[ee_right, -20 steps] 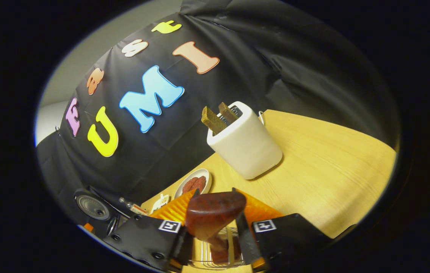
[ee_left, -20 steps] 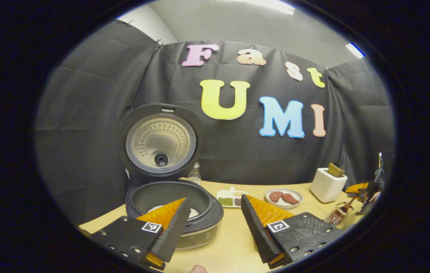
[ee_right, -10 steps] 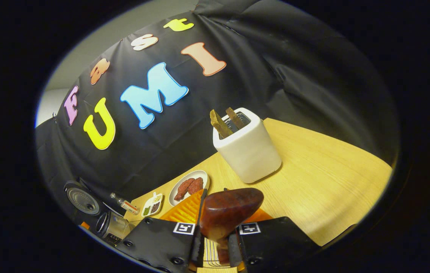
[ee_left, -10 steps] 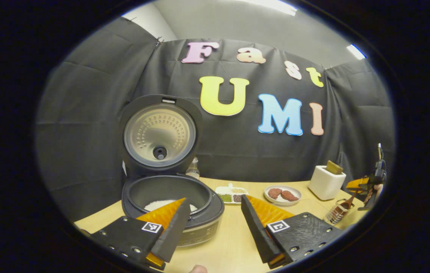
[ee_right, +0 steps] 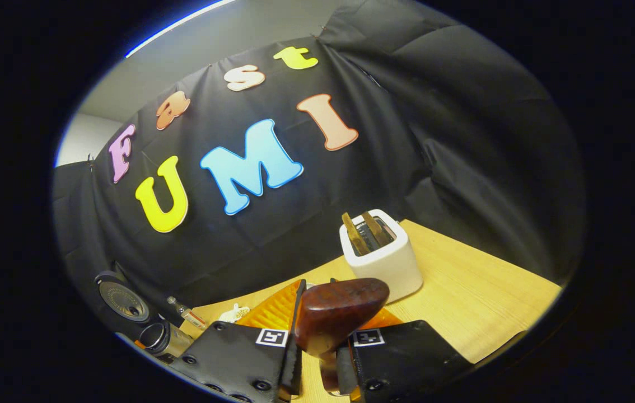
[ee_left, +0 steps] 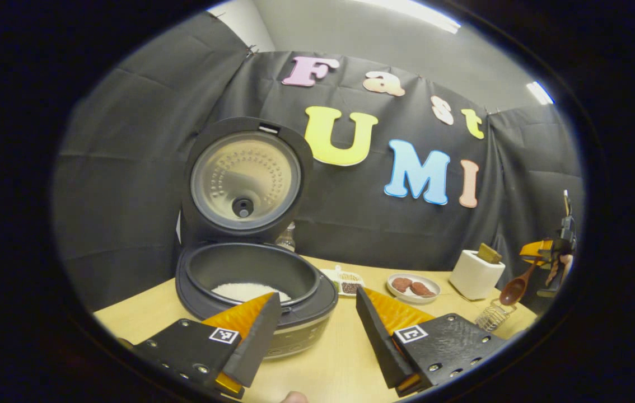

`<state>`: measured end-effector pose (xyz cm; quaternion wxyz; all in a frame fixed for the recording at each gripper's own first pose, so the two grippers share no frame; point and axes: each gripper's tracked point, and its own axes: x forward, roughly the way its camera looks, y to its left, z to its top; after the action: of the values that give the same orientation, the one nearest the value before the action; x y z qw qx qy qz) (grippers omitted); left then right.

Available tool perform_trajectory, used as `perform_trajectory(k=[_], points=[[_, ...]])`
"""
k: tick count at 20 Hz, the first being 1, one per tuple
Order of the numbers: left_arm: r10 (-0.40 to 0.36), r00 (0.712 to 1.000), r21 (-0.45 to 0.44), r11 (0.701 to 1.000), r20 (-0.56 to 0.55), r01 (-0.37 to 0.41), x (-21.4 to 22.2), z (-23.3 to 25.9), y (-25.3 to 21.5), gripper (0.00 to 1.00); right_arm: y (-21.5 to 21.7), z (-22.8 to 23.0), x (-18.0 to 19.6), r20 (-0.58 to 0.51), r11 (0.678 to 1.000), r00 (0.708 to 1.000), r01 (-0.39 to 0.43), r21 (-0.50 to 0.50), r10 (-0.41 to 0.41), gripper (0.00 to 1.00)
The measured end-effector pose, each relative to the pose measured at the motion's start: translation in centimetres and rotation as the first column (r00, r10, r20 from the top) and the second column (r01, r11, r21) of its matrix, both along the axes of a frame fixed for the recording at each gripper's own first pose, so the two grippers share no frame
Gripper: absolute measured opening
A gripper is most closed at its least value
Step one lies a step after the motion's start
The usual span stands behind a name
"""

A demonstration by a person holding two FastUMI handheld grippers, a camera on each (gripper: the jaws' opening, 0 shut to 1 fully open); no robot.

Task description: Close the left gripper, press the button to open the rice cooker; take a wooden spoon from the chopstick holder with the right hand, scoop a spoonful of rice and pour it into the rice cooker, then put the wooden spoon back into the chopstick holder.

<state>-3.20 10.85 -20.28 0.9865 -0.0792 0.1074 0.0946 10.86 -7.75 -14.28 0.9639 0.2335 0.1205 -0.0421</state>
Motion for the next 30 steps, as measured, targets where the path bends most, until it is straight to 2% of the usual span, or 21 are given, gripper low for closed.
perform_trajectory(k=[2,3,4,7,8,9,10,13,17,18,22,29,30], points=[[0.004,1.0,-0.003,1.0,0.008,-0.004,-0.5,0.2,0.5,0.84,2.2,1.5,0.1,0.026,0.999,0.999,-0.036,-0.01,0.037,0.24],[0.007,1.0,-0.004,1.0,0.01,-0.006,-0.7,0.3,0.7,0.84,3.4,2.3,0.2,0.041,0.998,0.997,-0.058,-0.006,0.058,0.27],[0.01,1.0,-0.005,1.0,0.014,-0.01,-0.7,0.3,0.8,0.84,4.6,3.0,0.2,0.056,0.997,0.995,-0.081,-0.001,0.081,0.24],[-0.002,1.0,-0.002,1.0,0.012,0.002,-1.0,0.4,0.8,0.84,8.0,4.6,0.8,0.088,0.99,0.986,-0.14,-0.002,0.139,0.24],[-0.006,1.0,0.002,1.0,0.014,0.006,-1.0,0.4,0.8,0.84,9.2,5.0,1.0,0.098,0.987,0.982,-0.159,-0.005,0.159,0.27],[-0.011,1.0,0.003,1.0,0.018,0.011,-1.0,0.6,0.7,0.84,10.6,5.2,1.1,0.105,0.983,0.977,-0.185,-0.01,0.185,0.24],[-0.016,1.0,0.003,1.0,0.023,0.016,-1.9,0.9,0.8,0.84,11.9,5.2,1.3,0.107,0.977,0.971,-0.212,-0.016,0.212,0.27],[-0.011,0.999,-0.004,1.0,0.036,0.012,-2.2,1.2,0.9,0.84,15.6,4.1,1.6,0.089,0.957,0.953,-0.285,-0.053,0.289,0.27],[-0.023,0.999,-0.027,0.999,0.031,0.024,-2.5,0.6,0.6,0.84,19.8,0.6,2.1,0.011,0.918,0.926,-0.373,-0.13,0.378,0.27],[-0.028,0.999,-0.034,0.999,0.03,0.029,-2.7,0.4,0.6,0.84,20.6,-0.4,2.2,-0.014,0.908,0.919,-0.392,-0.149,0.394,0.24],[-0.035,0.999,-0.045,0.998,0.017,0.036,-3.1,-0.5,0.7,0.84,21.8,-3.5,2.8,-0.087,0.881,0.918,-0.395,-0.261,0.387,0.24],[-0.017,1.0,-0.099,0.995,-0.005,0.016,-3.9,-2.0,1.6,0.85,22.8,-10.1,3.4,-0.226,0.858,0.896,-0.435,-0.273,0.382,0.24],[-0.017,1.0,-0.111,0.994,-0.006,0.017,-4.0,-2.2,1.7,0.84,22.9,-10.5,3.3,-0.235,0.853,0.893,-0.441,-0.278,0.385,0.28]])
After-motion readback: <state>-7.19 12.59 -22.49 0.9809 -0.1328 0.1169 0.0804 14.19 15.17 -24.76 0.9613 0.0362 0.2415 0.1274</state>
